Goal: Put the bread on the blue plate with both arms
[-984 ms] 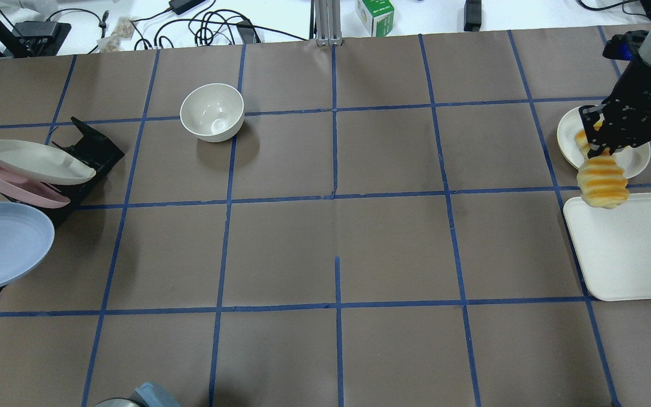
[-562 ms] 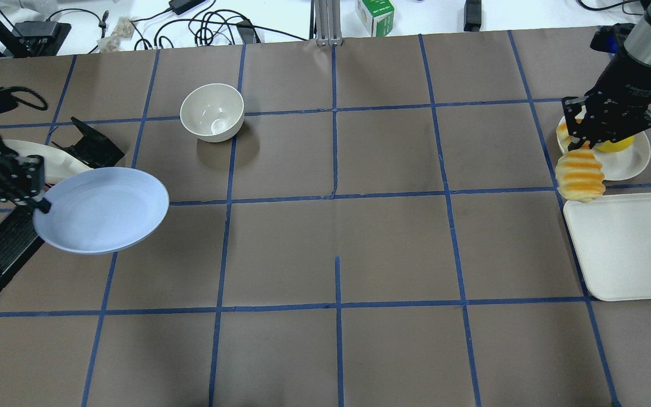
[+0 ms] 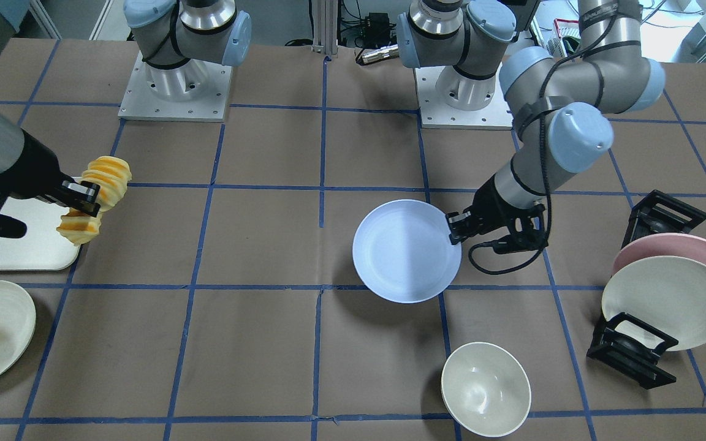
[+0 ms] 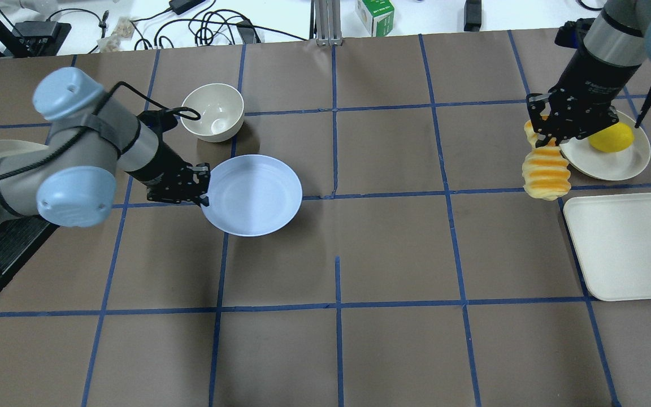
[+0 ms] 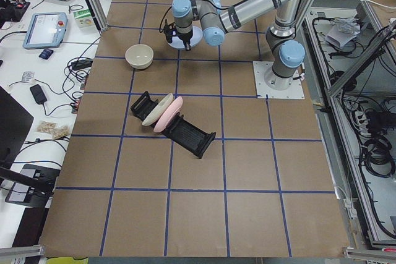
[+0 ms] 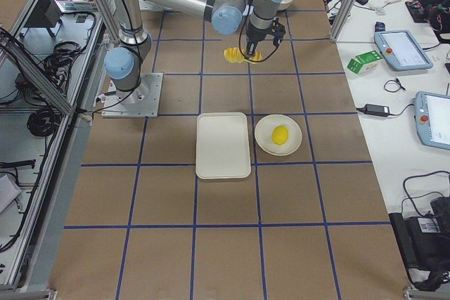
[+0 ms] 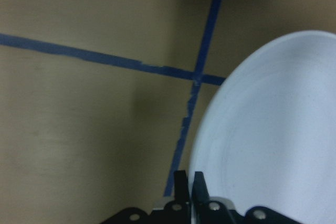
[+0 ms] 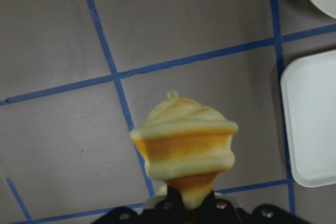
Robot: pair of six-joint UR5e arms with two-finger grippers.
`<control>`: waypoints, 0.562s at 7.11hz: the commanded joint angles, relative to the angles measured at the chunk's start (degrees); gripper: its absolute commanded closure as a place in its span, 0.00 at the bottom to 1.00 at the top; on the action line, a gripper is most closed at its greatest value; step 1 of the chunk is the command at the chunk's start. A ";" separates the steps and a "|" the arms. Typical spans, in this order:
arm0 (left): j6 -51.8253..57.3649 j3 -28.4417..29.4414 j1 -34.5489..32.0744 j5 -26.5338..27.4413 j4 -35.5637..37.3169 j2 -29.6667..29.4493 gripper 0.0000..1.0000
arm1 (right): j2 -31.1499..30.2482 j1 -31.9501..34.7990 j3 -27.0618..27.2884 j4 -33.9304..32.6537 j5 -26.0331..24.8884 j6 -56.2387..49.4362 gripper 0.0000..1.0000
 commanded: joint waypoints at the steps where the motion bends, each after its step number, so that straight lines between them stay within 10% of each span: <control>1: -10.45 -2.13 -9.44 -1.41 11.40 -4.37 1.00 | -0.03 7.57 -0.02 -1.44 0.05 6.91 1.00; 4: -21.38 -1.79 -14.67 -1.58 17.87 -9.12 1.00 | 2.50 9.52 0.06 -4.78 2.84 7.57 1.00</control>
